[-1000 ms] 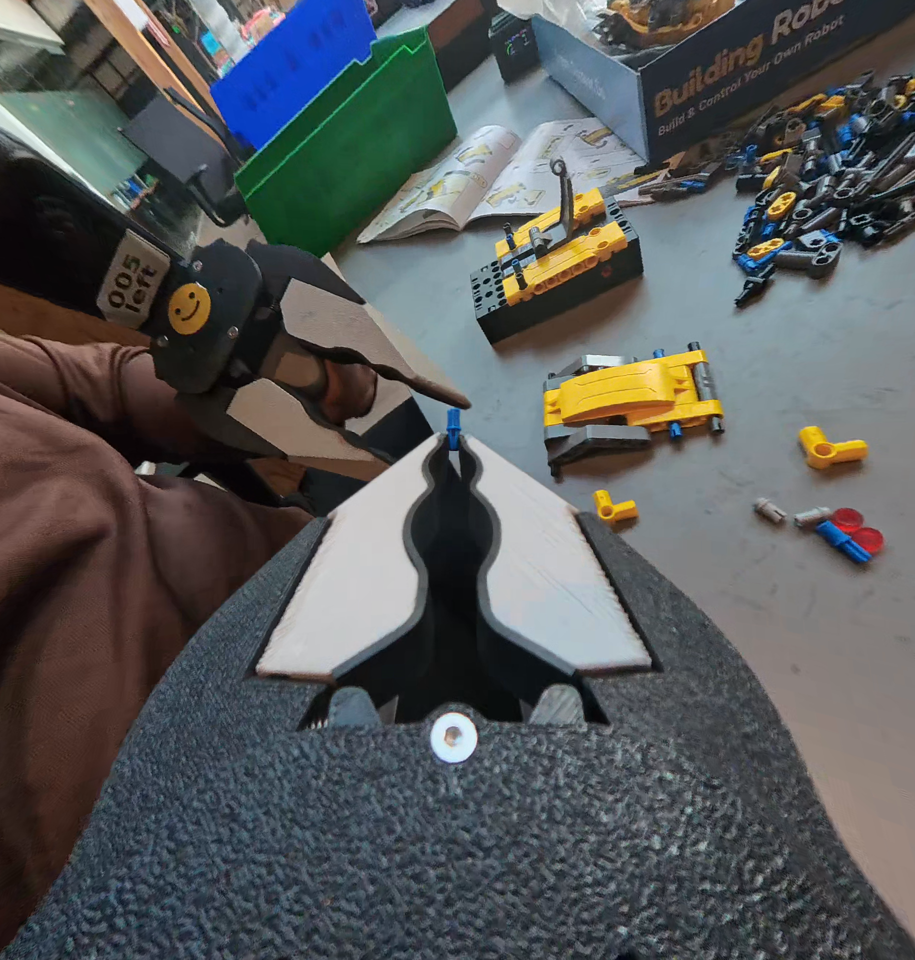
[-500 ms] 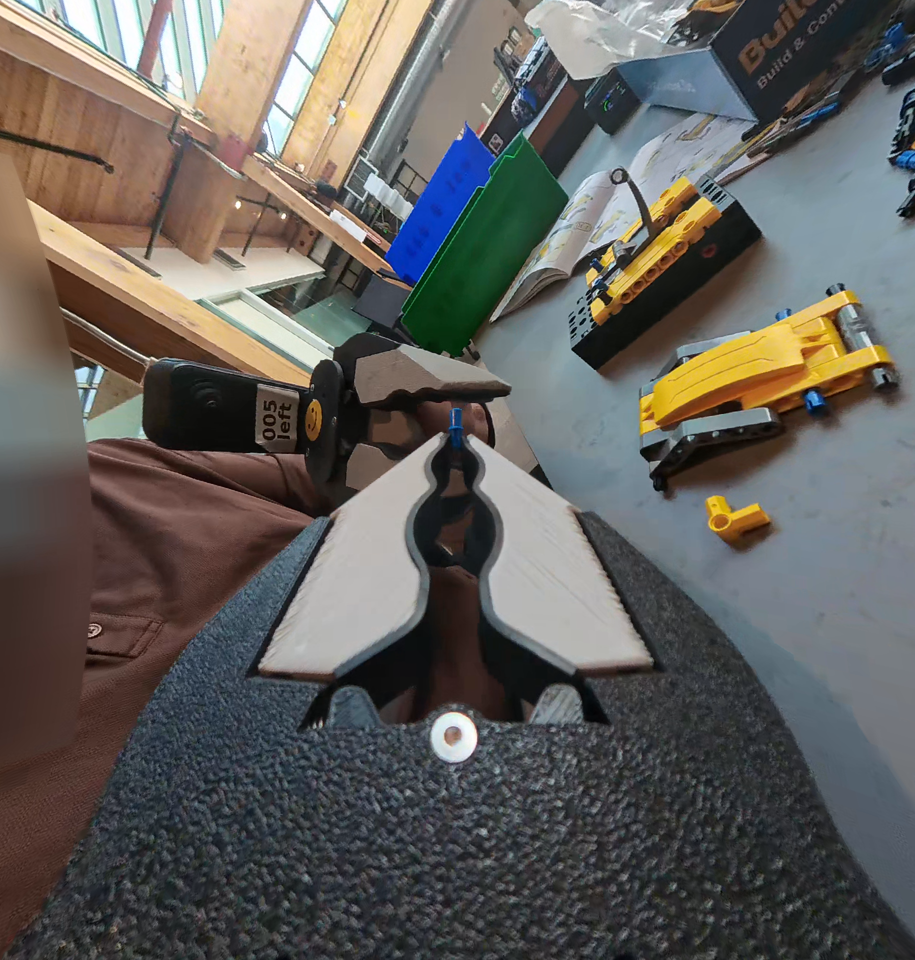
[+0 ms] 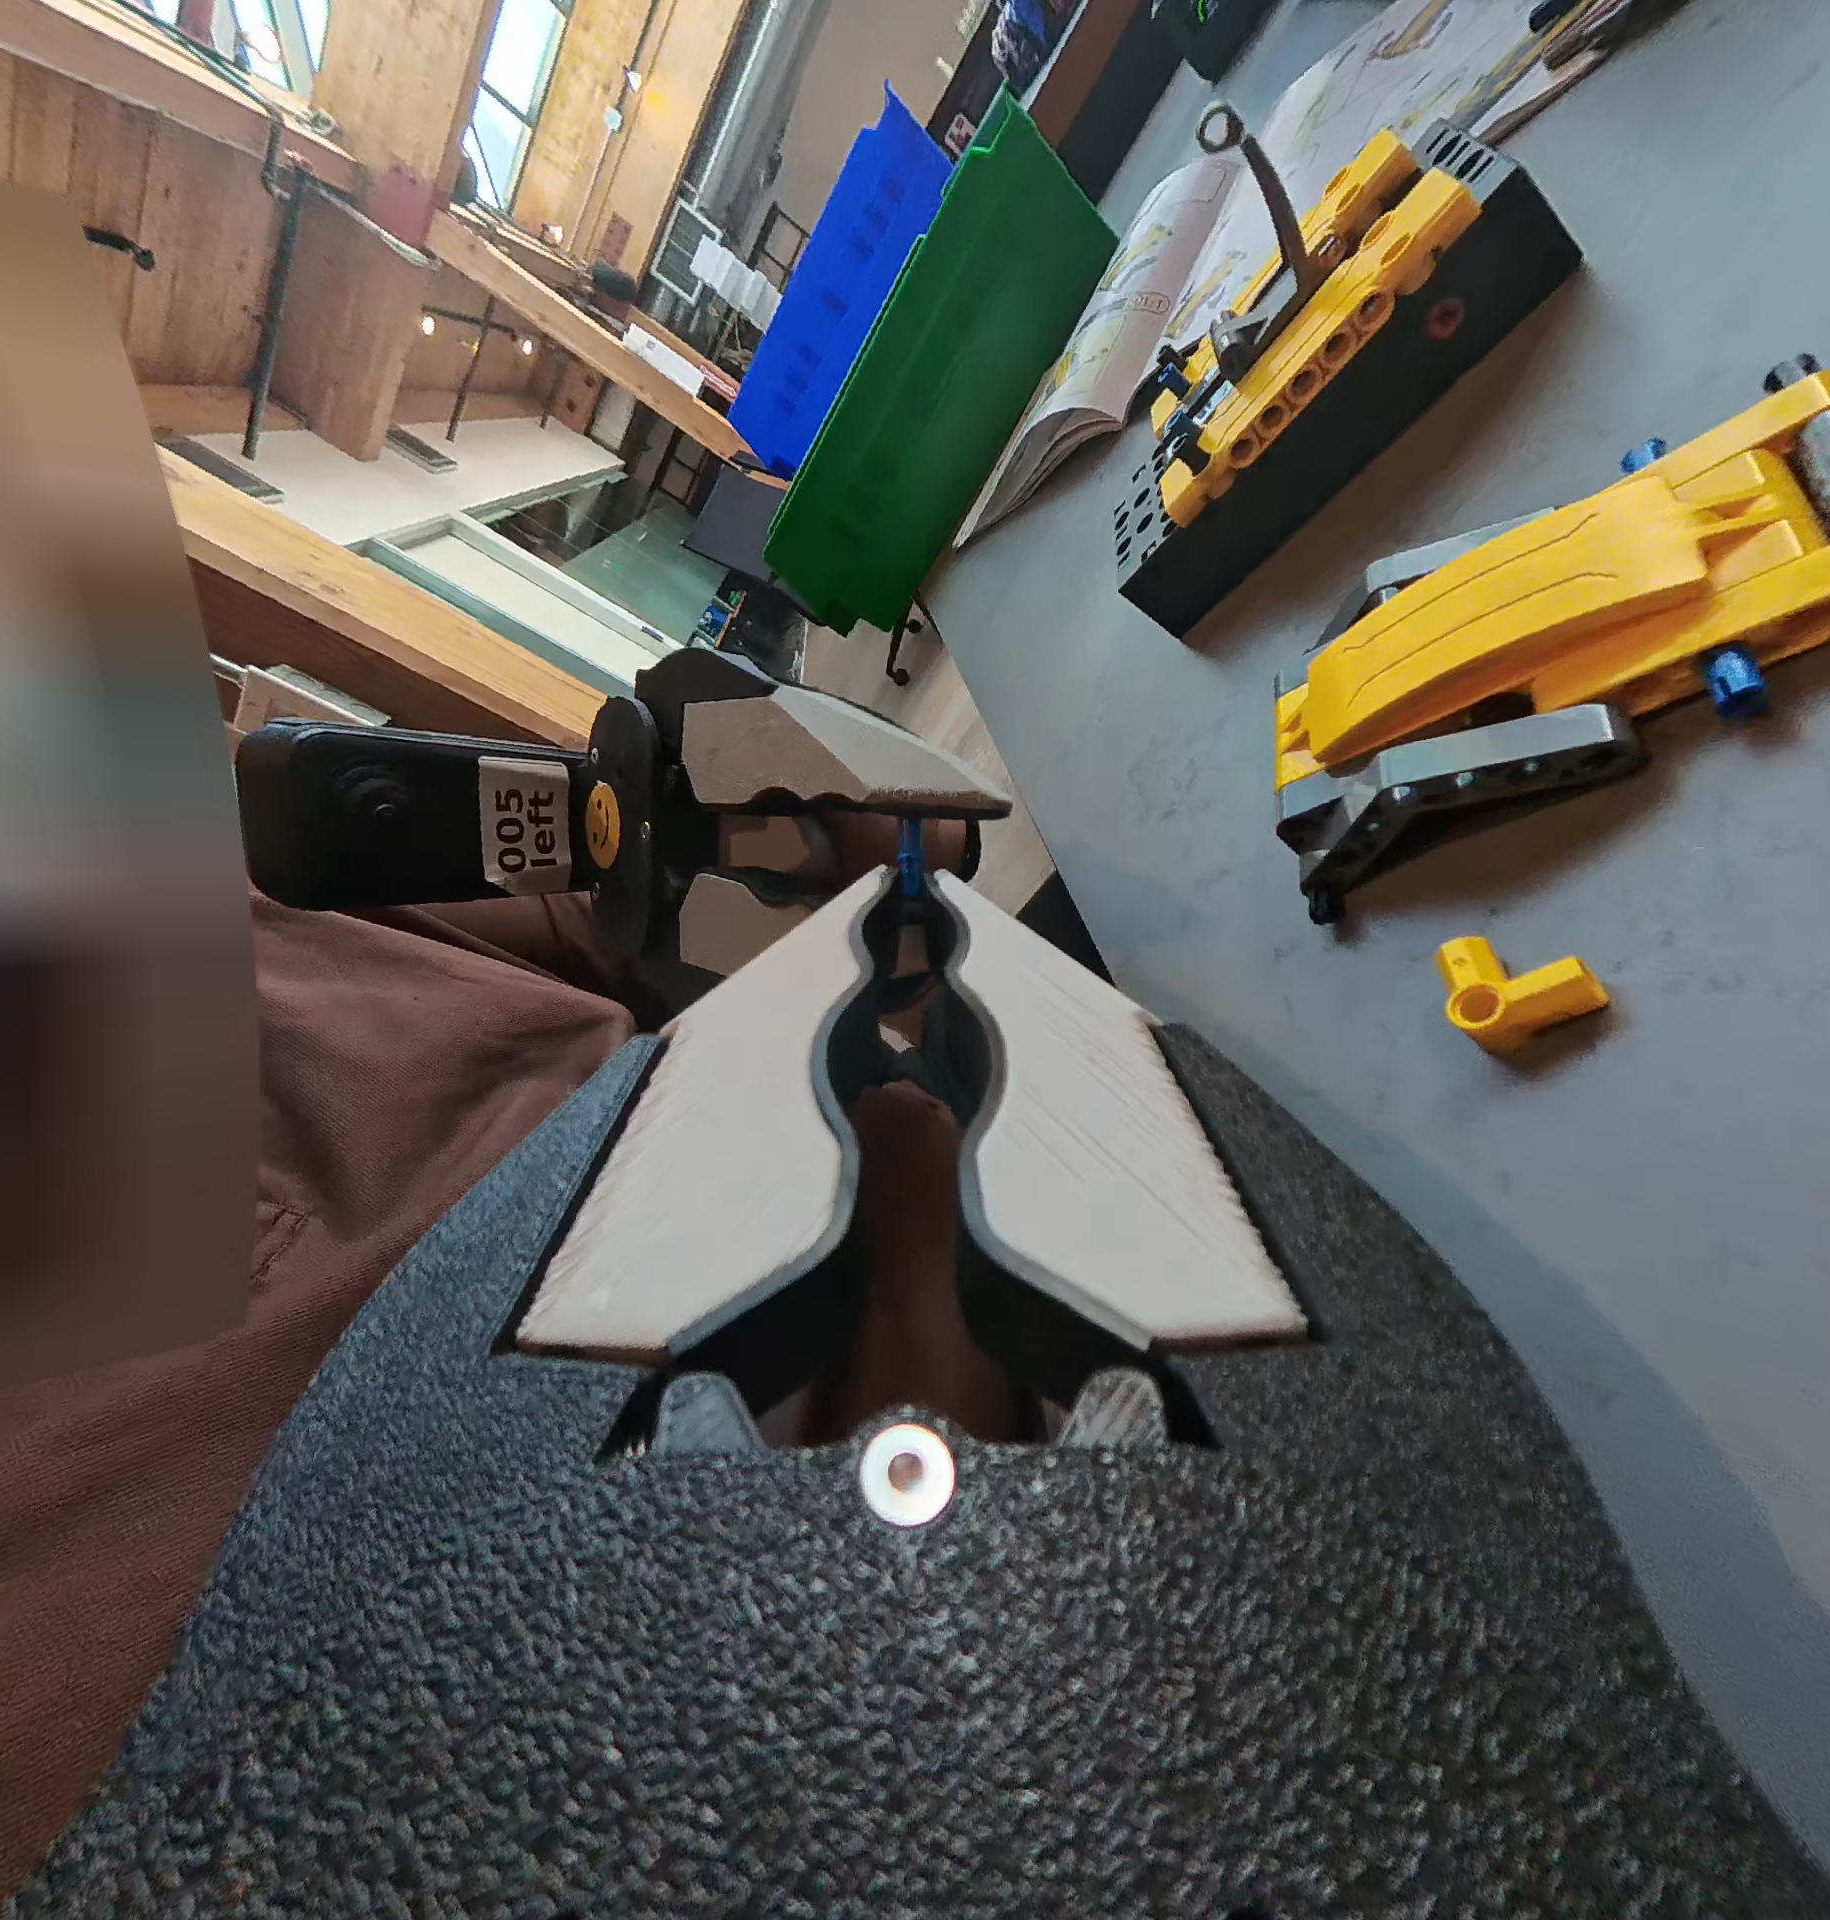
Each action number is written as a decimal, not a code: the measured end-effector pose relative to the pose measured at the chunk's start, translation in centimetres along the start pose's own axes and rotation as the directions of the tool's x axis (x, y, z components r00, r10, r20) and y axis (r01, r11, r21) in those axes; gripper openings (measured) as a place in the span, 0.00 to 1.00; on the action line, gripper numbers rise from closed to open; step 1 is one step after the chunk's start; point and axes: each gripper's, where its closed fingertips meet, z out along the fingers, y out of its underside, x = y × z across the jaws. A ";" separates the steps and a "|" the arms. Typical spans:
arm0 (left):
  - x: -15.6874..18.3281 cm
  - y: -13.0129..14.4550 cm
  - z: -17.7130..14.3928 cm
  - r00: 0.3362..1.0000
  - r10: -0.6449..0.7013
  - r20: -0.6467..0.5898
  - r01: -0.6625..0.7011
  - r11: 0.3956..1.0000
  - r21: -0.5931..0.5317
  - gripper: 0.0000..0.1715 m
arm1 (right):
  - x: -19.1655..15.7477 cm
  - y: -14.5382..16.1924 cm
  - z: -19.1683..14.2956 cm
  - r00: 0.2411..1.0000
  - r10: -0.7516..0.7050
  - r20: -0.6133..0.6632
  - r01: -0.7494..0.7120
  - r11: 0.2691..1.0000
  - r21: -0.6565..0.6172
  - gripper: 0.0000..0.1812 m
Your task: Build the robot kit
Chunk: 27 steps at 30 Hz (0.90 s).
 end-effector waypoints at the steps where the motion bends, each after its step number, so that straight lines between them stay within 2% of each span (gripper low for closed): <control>1: 0.0 0.2 -0.1 1.000 -0.002 -0.003 0.002 1.000 0.000 0.09 | 0.1 0.2 0.3 1.000 -0.001 -0.003 0.001 1.000 -0.007 0.02; 10: -0.2 1.3 -0.8 1.000 0.002 -0.017 -0.002 1.000 -0.002 0.09 | 0.4 0.6 1.7 1.000 -0.008 -0.013 0.008 0.999 -0.034 0.02; 27: 1.1 1.2 -0.8 0.998 0.006 -0.060 -0.006 1.000 0.004 0.09 | 0.2 1.7 1.3 0.996 -0.080 -0.038 0.076 0.991 -0.111 0.02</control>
